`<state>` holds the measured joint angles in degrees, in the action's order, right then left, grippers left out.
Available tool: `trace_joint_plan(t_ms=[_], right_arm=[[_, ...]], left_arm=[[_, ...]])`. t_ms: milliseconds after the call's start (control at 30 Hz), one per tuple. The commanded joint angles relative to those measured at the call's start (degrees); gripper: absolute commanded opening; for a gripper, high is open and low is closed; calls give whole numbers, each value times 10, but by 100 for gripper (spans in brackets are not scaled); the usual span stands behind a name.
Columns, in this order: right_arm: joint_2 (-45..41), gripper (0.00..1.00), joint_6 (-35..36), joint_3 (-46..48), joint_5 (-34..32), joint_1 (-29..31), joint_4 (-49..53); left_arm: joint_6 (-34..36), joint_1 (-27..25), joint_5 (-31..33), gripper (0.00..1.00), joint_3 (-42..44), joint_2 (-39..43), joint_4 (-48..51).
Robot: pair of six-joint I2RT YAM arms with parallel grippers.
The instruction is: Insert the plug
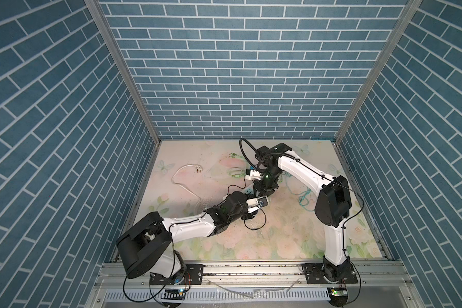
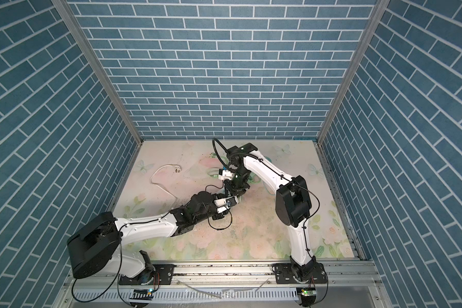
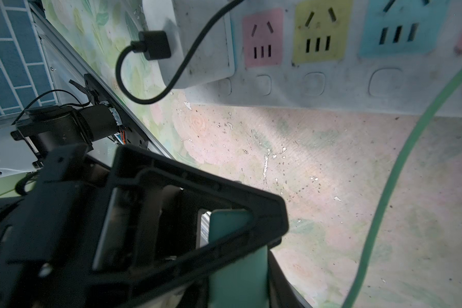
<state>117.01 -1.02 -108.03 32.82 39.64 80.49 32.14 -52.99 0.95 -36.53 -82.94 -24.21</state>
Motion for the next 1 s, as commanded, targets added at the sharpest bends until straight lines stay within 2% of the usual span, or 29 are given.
trace_joint_plan(t_ms=[0,167,400,600,667,967], right_arm=[[-27,4,0,8,16,5,-12],[-35,11,-21,6,2,4,-26],[-68,41,-58,14,-38,2,-55],[-80,48,-80,17,-44,-1,-69],[-86,50,-96,19,-69,-4,-73],[-155,51,-184,40,-167,-40,-105]], left_arm=[[-27,4,-3,30,-23,4,4],[-50,9,-6,26,-28,6,14],[-81,25,-9,22,-28,8,11],[-86,29,-10,21,-32,1,14],[-90,31,-10,20,-32,1,14],[-105,39,-7,20,-31,14,9]])
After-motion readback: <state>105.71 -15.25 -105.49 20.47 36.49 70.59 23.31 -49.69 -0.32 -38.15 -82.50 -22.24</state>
